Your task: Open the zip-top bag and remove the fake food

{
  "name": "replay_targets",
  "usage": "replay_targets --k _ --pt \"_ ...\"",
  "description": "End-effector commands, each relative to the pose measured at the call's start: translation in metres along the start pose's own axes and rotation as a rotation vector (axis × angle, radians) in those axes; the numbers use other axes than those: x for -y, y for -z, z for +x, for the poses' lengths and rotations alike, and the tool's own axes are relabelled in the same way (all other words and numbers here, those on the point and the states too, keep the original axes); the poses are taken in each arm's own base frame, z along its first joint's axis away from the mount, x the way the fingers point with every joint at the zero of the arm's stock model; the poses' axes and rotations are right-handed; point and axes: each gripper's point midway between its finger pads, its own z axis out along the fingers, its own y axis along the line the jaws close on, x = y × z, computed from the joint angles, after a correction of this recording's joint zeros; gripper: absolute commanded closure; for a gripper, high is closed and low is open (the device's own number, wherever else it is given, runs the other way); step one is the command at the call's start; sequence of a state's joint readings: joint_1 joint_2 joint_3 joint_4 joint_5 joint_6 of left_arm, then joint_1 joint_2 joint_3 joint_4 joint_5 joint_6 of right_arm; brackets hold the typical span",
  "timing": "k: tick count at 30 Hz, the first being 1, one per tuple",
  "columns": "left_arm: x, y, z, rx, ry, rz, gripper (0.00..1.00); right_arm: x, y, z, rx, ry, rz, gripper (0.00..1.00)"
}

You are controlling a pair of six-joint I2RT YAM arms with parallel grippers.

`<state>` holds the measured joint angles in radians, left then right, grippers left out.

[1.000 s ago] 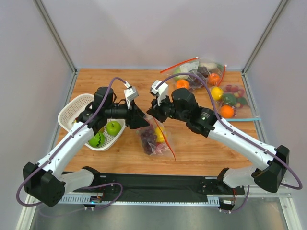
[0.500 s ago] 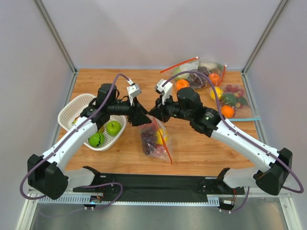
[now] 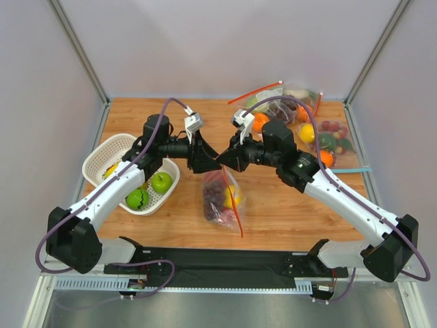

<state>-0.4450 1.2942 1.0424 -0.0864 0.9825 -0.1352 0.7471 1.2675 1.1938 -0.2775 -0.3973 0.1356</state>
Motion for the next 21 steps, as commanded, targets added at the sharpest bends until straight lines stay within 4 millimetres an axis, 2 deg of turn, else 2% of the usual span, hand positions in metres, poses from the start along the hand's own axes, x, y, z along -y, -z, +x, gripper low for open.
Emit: replay_targets --k 1,6,10,13,15,16,18,21 --pt "0.007 -0.006 -0.018 0.048 -0.053 0.075 0.33 -0.016 0.014 -0.037 0.123 0.031 -0.054 1.0" --pt "0.01 -0.009 -0.01 0.029 -0.03 0.111 0.41 -0.012 0.017 -0.039 0.13 0.022 -0.045 1.0" --pt "0.014 -0.011 -0.006 0.019 -0.023 0.136 0.58 -0.01 0.018 -0.042 0.141 0.008 -0.055 1.0" --pt "0.019 -0.012 -0.003 0.01 -0.014 0.163 0.76 -0.003 0.019 -0.042 0.143 -0.006 -0.051 1.0" --pt "0.021 -0.013 0.0 0.002 -0.007 0.177 0.82 -0.002 0.019 -0.042 0.143 -0.01 -0.053 1.0" --pt "0.023 -0.014 0.0 0.001 -0.008 0.18 0.9 -0.001 0.019 -0.04 0.138 -0.012 -0.05 1.0" --pt "0.025 -0.015 -0.001 0.003 -0.015 0.18 1.0 0.002 0.018 -0.038 0.13 -0.017 -0.038 1.0" --pt "0.024 -0.013 -0.005 0.019 -0.024 0.148 1.0 0.008 0.019 -0.034 0.116 -0.014 -0.006 1.0"
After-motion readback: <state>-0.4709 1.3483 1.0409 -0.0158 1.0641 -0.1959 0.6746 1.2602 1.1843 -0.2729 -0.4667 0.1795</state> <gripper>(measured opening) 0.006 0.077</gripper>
